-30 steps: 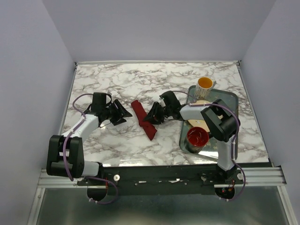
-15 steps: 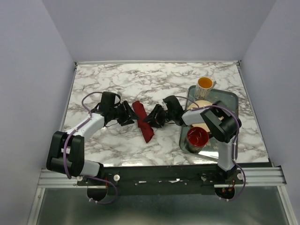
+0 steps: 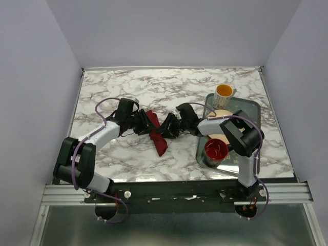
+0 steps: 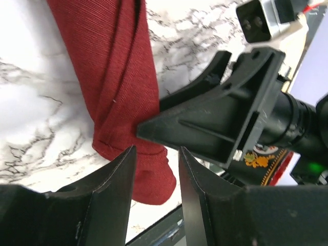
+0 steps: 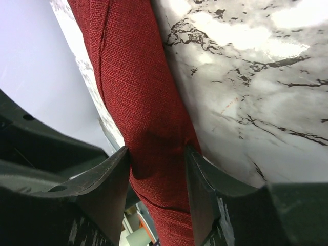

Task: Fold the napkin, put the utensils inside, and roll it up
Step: Roll the napkin with the utensil

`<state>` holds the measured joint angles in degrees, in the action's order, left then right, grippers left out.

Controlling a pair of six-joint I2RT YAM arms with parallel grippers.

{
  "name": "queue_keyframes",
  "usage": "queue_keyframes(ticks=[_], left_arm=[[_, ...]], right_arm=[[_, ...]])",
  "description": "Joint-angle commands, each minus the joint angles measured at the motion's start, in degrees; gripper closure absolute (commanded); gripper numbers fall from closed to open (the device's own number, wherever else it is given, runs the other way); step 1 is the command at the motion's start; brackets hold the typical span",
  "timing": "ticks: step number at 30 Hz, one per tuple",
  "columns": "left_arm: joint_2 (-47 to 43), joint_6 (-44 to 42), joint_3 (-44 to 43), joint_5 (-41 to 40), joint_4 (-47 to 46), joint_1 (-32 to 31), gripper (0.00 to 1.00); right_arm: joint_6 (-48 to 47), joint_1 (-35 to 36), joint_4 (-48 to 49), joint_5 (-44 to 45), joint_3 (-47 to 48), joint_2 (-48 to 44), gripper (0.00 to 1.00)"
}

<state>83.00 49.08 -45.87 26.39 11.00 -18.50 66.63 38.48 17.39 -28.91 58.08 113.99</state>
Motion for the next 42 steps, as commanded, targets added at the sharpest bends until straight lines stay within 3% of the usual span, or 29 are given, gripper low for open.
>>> queue_keyframes(ticks=[1, 15, 23, 31, 38, 42], left_arm=[[1.98, 0.66, 0.25, -2.40, -3.09, -0.22, 0.54], [3.22, -0.21, 5.35, -6.00, -4.24, -0.39, 0.54], [3.66, -0.39, 5.87, -6.62, -4.41, -0.39, 0.54], [1.56, -0.30, 5.79, -7.31, -3.80, -0.39, 0.54], [-3.98, -2.94, 3.59, -9.70, 2.88, -0.39, 0.53], [-4.43, -3.20, 2.72, -6.71, 3.23, -0.39, 0.41]], right_arm=[[-1.41, 0.81, -2.09, 1.66, 1.42, -0.79, 0.46], [-10.28, 1.60, -7.97, 2.98, 2.03, -4.66, 0.32], [-22.66, 1.77, -13.78, 3.51, 1.33, -8.35, 0.30], [-28.04, 2.21, -16.32, 3.33, 3.17, -8.97, 0.31], [-35.23, 3.53, -22.91, 13.15, 5.81, -10.72, 0.33], [-37.19, 3.53, -26.16, 14.92, 6.86, -12.04, 0.33]])
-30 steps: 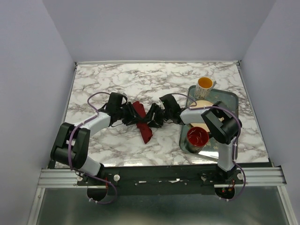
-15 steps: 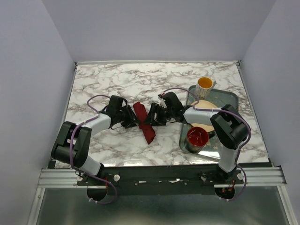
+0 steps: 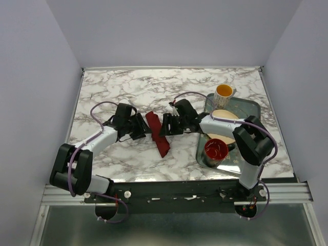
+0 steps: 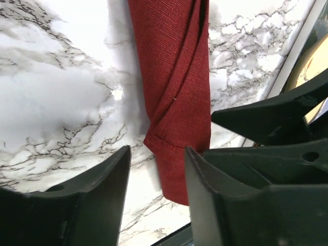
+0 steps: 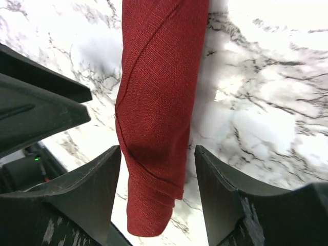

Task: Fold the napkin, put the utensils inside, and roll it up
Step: Roll the napkin with the utensil

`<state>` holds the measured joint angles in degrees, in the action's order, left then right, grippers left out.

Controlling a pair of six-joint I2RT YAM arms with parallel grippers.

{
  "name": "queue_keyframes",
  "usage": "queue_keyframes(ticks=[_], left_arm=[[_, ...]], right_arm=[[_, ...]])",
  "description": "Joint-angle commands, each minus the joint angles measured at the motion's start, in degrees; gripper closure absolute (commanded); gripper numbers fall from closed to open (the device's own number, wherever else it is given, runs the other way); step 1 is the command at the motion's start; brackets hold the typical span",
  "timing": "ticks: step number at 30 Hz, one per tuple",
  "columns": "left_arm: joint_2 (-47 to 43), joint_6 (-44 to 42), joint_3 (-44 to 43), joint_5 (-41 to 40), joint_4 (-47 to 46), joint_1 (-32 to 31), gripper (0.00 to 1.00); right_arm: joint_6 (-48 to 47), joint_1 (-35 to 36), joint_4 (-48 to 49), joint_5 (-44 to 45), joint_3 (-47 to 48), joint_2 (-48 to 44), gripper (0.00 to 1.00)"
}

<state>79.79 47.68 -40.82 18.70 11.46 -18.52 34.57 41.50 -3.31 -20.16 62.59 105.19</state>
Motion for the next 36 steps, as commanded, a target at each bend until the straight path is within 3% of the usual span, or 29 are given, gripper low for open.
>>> queue_keyframes(ticks=[1, 20, 27, 36], left_arm=[[-0.61, -1.98, -2.86, 1.60, 3.30, -0.37, 0.41], [2.48, -0.40, -1.55, 0.02, -0.20, -2.75, 0.46], [3.97, 2.94, 1.88, 1.86, -6.10, -2.75, 0.55], [3.62, 4.00, 3.03, 0.02, -7.51, -2.66, 0.59]], right_arm=[[-5.21, 0.52, -5.74, 6.88, 2.28, -3.67, 0.33], [-3.10, -0.71, -6.88, 5.66, 1.40, -7.63, 0.33], [-2.92, -0.63, -6.45, 3.47, 1.66, -6.66, 0.33], [-1.61, -0.45, -3.29, -1.45, -0.62, -3.94, 0.39]])
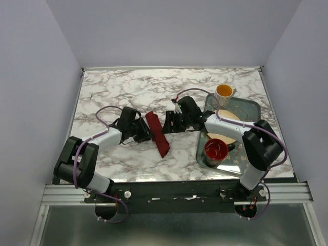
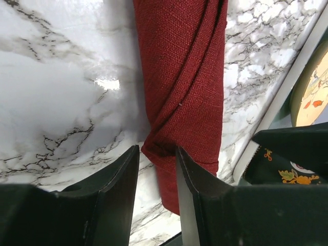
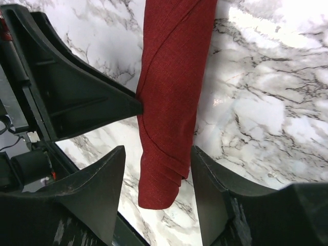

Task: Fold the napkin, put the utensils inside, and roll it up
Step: Roll the napkin with the utensil

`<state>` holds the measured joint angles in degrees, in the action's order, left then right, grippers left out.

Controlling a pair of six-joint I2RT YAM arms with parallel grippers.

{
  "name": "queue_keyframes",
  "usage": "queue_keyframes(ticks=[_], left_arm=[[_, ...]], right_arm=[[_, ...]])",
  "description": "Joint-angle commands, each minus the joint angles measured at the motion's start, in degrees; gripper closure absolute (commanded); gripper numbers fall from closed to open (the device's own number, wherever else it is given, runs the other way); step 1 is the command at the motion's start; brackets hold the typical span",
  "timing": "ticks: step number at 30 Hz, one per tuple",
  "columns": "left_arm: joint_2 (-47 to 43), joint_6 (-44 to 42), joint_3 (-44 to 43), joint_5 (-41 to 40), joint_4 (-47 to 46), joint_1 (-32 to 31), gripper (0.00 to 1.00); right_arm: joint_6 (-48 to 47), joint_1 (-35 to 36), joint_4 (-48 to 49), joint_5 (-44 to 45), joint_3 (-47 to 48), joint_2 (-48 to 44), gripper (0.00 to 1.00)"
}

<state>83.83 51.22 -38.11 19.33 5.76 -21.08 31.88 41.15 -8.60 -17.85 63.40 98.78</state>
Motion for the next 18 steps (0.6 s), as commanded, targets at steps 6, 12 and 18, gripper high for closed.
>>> queue_keyframes(ticks=[6, 12, 18], left_arm=[[0.28, 0.63, 0.75, -1.84, -2.33, 0.08, 0.68], [0.02, 0.37, 1.10, -3.25, -1.46, 0.08, 0.83], [-2.09, 0.98, 2.95, -3.34, 0.66, 0.16, 0.88]], right_arm=[[1.17, 0.08, 2.45, -4.39, -1.35, 3.35, 0.41], [1.34, 0.16, 2.54, -4.39, -1.26, 4.05, 0.42], [2.13, 0.16, 3.23, -6.22, -0.99, 5.19, 0.43]])
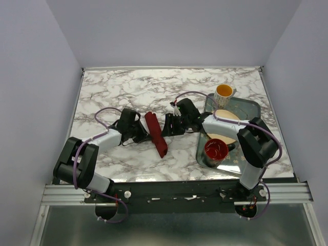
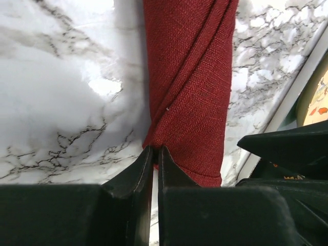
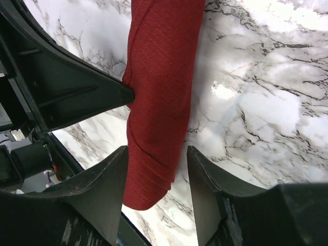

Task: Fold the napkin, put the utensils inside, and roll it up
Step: Roll the napkin with the utensil

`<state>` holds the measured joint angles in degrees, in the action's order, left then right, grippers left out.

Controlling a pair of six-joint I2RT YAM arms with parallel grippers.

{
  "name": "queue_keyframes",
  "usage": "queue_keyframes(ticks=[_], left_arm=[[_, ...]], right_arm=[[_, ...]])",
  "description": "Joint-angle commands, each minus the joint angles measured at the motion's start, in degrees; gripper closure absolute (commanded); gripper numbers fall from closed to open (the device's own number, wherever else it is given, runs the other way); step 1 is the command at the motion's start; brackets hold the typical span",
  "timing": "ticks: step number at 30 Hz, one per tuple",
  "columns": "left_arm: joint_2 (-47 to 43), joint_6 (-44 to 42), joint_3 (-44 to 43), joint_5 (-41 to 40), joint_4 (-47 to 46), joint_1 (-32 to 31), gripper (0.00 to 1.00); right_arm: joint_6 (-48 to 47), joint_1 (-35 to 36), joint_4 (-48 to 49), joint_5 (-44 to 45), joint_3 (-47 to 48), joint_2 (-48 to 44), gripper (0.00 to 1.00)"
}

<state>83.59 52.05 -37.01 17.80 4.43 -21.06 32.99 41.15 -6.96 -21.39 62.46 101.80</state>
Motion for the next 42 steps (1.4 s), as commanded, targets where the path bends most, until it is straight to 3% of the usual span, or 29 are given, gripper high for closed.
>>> queue_keyframes(ticks=[1, 9, 19, 30, 35, 42], left_arm=[[-1.94, 0.42, 2.12, -1.46, 1.90, 0.14, 0.88], [-0.10, 0.86, 2.74, -0.40, 0.14, 0.05, 0.89], [-0.36, 1.21, 1.51, 0.04, 0.41, -0.03, 0.88], [-0.97, 1.56, -1.04, 0.39, 2.07, 0.05, 0.86], [-0.71, 1.03, -1.39, -0.05, 2.78, 0.05, 0.86], [1.31, 0.77, -0.25, 0.04, 1.29, -0.03, 0.88]], right_arm=[[1.19, 0.16, 2.12, -3.48, -0.05, 2.44, 0.46], [1.72, 0.69, 4.32, -9.10, 0.21, 5.25, 0.45], [-1.09, 1.13, 3.28, -8.32, 0.64, 0.85, 0.29], [-2.32, 4.12, 0.90, -6.04, -0.40, 3.93, 0.28], [-2.76, 4.12, 0.98, -6.12, -2.34, 5.07, 0.34], [-3.37, 4.12, 1.25, -3.22, -4.97, 5.96, 0.35]])
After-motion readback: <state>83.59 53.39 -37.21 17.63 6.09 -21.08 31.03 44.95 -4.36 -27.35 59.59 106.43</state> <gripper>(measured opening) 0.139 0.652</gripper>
